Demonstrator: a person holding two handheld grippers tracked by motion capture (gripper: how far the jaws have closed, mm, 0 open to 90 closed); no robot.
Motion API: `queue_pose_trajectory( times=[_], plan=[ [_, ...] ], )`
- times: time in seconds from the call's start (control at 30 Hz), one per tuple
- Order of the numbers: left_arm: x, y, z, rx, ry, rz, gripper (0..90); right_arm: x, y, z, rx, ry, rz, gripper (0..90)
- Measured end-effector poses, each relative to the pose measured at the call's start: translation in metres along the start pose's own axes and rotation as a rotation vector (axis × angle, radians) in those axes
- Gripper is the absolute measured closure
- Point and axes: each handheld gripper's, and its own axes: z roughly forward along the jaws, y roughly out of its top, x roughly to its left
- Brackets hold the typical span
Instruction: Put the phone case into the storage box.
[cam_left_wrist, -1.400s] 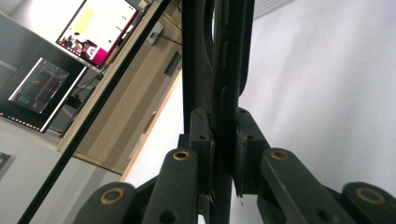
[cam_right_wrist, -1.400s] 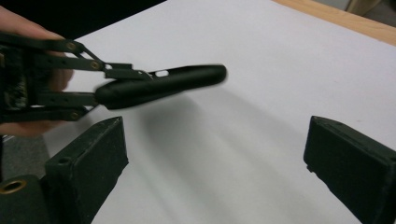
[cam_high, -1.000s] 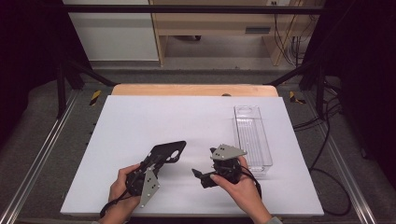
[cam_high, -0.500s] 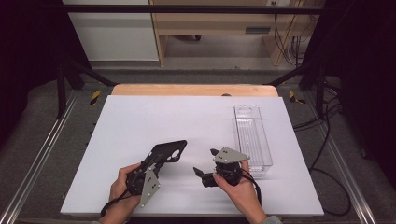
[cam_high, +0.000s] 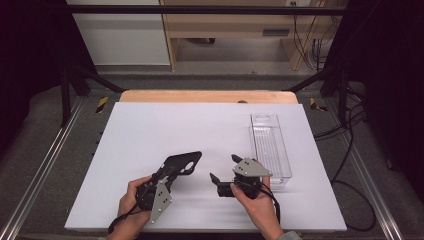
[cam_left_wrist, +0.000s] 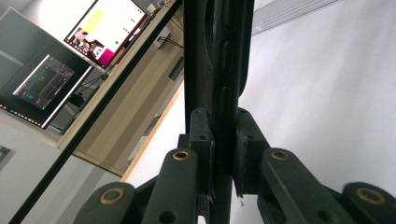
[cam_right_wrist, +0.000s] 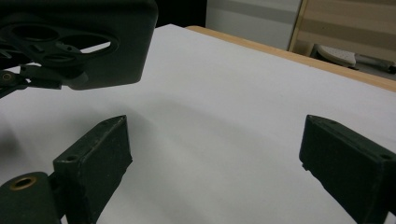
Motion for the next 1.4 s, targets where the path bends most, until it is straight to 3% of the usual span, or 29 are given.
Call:
queue_pose_trajectory(
  times=[0.3, 0.83, 1.1, 1.2, 1.4],
  plan=[
    [0.0003, 0.0004, -0.0009, -0.008, 0.002, -0.029, 80.9, -0.0002, -0.0033, 0.0013, -0.018, -0.014, -0.047, 8.4],
    [0.0056, -0.0012, -0.0034, -0.031, 0.008, -0.102, 80.8, 0.0009, -0.0068, 0.005, -0.007, 0.006, -0.054, 8.2],
    [0.0089, -0.002, -0.004, -0.067, -0.038, -0.219, 80.9, 0.0015, -0.0066, 0.0047, -0.013, 0.03, -0.052, 7.3],
    [0.0082, -0.0016, -0.004, -0.074, -0.052, -0.235, 80.9, 0.0019, -0.0066, 0.0048, -0.013, 0.033, -0.05, 7.2],
    [0.0088, 0.0007, -0.006, -0.113, -0.086, -0.307, 80.9, 0.0028, -0.007, 0.0052, -0.017, 0.044, -0.041, 7.2]
  ],
)
